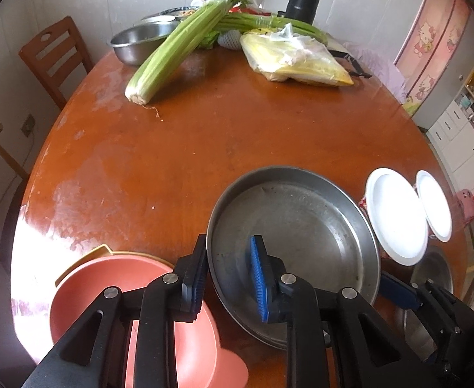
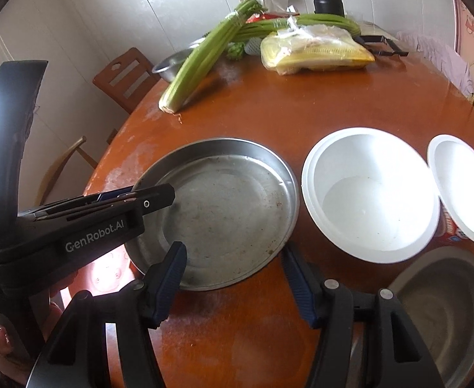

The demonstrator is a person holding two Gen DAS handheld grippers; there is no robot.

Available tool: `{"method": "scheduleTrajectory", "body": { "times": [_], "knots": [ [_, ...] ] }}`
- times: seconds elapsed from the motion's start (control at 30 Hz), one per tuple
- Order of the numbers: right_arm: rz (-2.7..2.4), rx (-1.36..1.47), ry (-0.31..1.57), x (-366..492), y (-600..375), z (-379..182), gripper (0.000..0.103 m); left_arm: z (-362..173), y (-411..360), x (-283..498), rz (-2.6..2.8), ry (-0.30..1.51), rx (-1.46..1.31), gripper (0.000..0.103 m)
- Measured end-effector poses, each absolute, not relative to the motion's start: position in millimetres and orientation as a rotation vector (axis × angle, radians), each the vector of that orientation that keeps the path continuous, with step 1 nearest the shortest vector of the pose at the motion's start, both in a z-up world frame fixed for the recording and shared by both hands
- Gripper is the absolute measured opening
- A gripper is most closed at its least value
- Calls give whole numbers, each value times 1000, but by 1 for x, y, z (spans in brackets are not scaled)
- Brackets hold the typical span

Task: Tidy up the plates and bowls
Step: 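Lift the grey metal pan with the left tool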

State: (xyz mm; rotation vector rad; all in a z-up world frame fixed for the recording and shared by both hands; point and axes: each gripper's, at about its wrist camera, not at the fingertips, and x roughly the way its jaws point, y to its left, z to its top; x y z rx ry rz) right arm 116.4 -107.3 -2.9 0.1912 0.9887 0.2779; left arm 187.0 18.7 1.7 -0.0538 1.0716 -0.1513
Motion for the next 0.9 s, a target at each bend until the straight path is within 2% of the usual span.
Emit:
{"method": "scheduleTrajectory", "body": {
  "times": [0.53,0.9],
  "knots": [
    [308,160,875,77,-107,36,61,44,22,140,-141,980,-47,27],
    [365,105,808,52,-84,62,61,71,51,105,-114,916,-82,28]
  ]
}}
